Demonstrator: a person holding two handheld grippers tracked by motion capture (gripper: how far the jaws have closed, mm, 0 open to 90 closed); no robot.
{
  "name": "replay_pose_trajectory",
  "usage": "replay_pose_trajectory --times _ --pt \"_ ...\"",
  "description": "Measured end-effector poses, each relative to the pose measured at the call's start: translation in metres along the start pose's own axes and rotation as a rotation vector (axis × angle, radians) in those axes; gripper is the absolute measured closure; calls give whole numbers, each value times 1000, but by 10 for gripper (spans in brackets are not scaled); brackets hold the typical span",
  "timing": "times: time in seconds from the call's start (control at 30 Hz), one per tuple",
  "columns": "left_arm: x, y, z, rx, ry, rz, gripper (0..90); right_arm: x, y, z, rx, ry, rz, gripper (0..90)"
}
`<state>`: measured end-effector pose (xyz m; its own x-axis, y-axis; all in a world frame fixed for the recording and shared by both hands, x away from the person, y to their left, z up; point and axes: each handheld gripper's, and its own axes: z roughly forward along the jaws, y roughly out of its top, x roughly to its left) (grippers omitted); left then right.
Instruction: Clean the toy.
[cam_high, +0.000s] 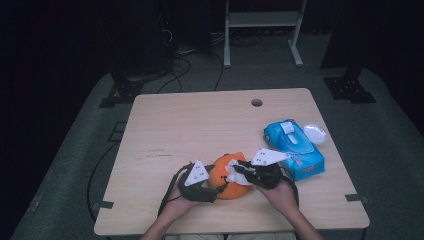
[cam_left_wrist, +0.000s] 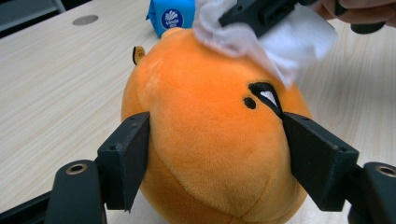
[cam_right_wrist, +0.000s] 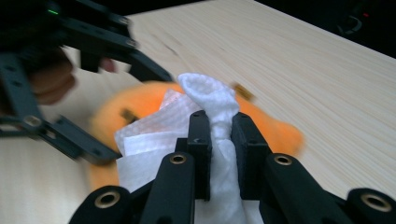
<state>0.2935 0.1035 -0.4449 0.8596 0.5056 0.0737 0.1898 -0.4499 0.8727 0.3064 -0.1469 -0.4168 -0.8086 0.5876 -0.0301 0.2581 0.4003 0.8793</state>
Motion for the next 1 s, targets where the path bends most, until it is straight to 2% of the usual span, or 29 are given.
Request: replay_pose_trajectory --times 0.03,0.1,0.17,0.23,0.3,0.37,0.43,0.47,0.6,0.67,0.73,0.83,0.93,1.0 --pt "2 -1 -1 1 -2 -10 268 -5 -3 -1 4 -14 7 784" --pt "3 -3 -1 -6 -10 -21 268 -14 -9 -2 2 -14 59 784" --pt "4 -1 -2 -9 -19 -23 249 -14 -11 -1 3 -3 81 785" --pt "4 2 -4 -33 -20 -45 172 -8 -10 1 4 1 66 785" --pt "5 5 -6 -68 -30 -69 145 1 -8 3 -7 30 56 785" --pt "6 3 -6 -40 -24 -52 174 12 -3 5 -13 52 19 785" --pt "8 0 -5 -38 -30 -73 225 16 0 5 -5 45 -7 785" --pt "8 -2 -5 -38 -30 -81 237 14 0 4 -4 42 -6 785" --pt "7 -3 -3 -30 -16 -74 257 -6 -9 1 6 14 45 784" --pt "8 -4 -2 -31 -18 -73 263 -16 -17 0 11 15 95 784" --pt "8 -4 -1 -32 -18 -76 264 -20 -20 -1 11 20 125 784" --pt "8 -4 -1 -25 -15 -80 266 -12 -11 -1 1 18 92 783" --pt "7 -5 -2 -22 -13 -74 271 -1 -4 1 -1 22 34 783" --pt "6 -5 -2 -21 -12 -69 277 -5 -5 -1 3 19 43 783"
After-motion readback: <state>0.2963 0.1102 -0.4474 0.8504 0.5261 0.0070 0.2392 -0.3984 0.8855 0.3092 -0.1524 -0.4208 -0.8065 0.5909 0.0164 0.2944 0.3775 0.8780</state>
